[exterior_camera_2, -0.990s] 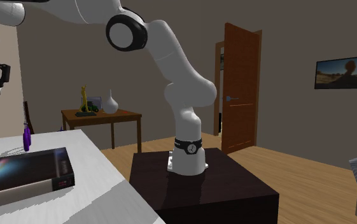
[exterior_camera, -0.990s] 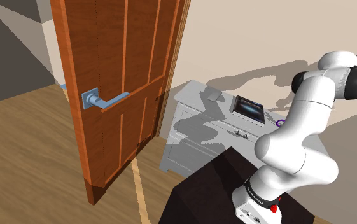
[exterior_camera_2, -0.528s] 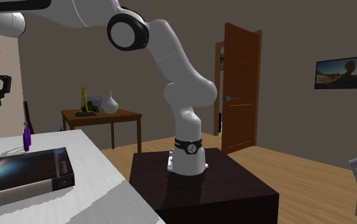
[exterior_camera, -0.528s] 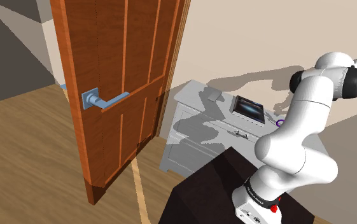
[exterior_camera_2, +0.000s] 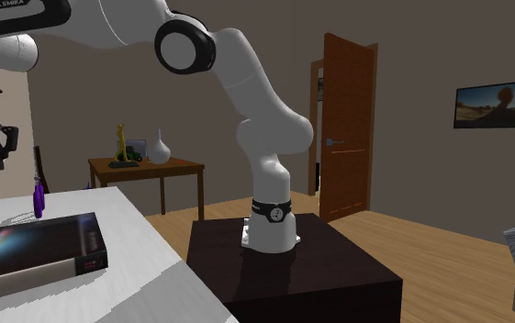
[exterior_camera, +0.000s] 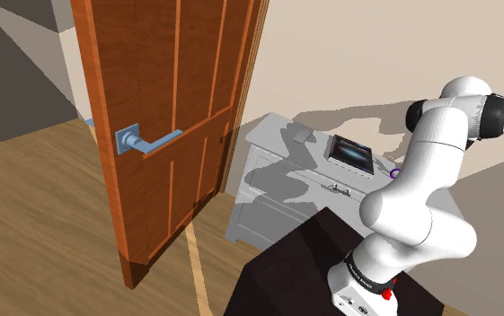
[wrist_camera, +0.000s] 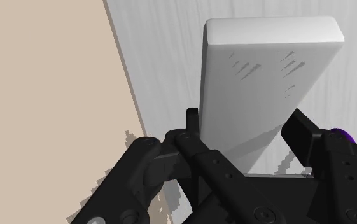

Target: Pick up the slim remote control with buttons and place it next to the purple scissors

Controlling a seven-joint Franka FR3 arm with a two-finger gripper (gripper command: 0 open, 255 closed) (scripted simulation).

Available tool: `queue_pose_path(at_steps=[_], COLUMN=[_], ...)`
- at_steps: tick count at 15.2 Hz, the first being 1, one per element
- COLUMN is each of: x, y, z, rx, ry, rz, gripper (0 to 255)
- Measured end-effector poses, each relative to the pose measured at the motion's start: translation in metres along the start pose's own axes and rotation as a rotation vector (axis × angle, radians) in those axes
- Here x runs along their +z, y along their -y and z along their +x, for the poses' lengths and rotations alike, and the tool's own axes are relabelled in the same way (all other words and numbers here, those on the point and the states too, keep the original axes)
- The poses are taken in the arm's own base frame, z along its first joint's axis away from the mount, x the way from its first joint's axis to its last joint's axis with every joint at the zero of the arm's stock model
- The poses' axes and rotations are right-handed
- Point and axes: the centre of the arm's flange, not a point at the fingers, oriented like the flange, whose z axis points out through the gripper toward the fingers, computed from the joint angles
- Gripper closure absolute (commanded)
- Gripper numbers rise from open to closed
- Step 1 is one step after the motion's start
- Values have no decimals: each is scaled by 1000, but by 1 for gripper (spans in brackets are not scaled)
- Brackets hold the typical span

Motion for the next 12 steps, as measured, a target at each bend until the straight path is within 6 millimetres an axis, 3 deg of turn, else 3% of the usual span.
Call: queue_pose_path(at_steps=[12], x=[64], y=[0], z=[-2], rx=[2], ry=[1], rz=[-2], gripper=[255])
